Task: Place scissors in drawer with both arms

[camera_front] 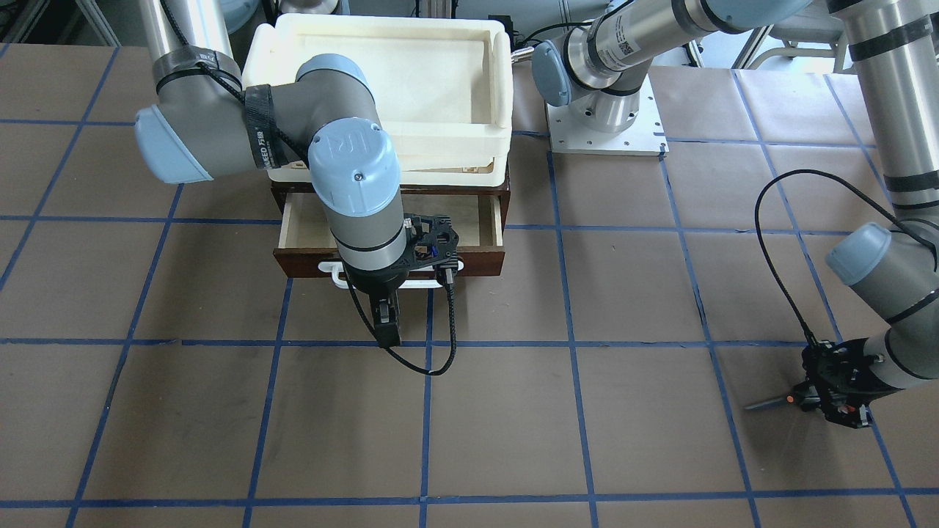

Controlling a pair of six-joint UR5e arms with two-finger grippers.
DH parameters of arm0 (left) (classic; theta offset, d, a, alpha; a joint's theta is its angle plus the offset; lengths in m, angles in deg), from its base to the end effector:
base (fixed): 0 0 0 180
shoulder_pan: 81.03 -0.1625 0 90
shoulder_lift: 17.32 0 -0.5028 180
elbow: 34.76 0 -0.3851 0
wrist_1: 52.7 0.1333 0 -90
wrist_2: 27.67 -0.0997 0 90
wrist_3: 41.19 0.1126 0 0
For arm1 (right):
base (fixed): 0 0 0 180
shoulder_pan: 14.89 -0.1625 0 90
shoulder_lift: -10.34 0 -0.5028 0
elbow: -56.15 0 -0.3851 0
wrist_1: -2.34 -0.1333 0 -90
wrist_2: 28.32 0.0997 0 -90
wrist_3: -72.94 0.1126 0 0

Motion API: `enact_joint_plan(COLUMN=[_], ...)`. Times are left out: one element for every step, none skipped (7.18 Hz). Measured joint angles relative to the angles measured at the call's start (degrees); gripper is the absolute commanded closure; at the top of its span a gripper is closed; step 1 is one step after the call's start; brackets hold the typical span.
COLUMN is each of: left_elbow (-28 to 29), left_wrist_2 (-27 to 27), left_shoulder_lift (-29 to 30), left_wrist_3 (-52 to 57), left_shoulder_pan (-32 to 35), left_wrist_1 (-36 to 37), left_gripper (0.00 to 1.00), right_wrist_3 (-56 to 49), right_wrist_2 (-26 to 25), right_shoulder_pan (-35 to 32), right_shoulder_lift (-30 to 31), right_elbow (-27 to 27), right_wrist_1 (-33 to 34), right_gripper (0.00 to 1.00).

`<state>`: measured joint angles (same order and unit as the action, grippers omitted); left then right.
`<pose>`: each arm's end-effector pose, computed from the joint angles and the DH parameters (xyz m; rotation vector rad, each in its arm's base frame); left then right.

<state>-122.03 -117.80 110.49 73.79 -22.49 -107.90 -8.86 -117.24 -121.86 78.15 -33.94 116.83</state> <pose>0.2636 -0.6858 0.2253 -2.0897 -2.3404 -0.0056 0.3193 -0.5824 0.3734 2.3810 -2.0411 0.0669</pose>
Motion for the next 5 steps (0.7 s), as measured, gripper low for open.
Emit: enact_joint_plan(left_elbow=[0.0, 0.0, 0.0, 0.1, 0.2], left_wrist_2=[0.0, 0.0, -0.1, -0.1, 0.1], left_shoulder_lift=[-0.4, -1.0, -2.1, -3.6, -5.5], left_wrist_3=[0.1, 0.2, 0.3, 0.2, -0.1], left_shoulder_pan=[0.0, 0.0, 0.2, 0.6, 1.1], left_wrist_1=[0.0, -0.2, -0.7, -1.7, -3.6], left_gripper=[1.0, 1.0, 1.0, 1.0, 1.0], right_wrist_3=[-0.9, -1.6, -2.0, -2.2, -2.8], right_wrist_2=[0.0, 0.0, 0.1, 0.1, 0.2], right_shoulder_pan=[0.1, 0.3, 0.6, 1.0, 1.2], right_shoulder_lift=[-0.3, -0.6, -0.9, -1.0, -1.1], right_elbow=[0.1, 0.1, 0.1, 0.2, 0.2], right_wrist_1=[1.8, 3.4, 5.1, 6.5, 7.4], right_gripper=[0.0, 0.0, 0.0, 0.0, 0.0])
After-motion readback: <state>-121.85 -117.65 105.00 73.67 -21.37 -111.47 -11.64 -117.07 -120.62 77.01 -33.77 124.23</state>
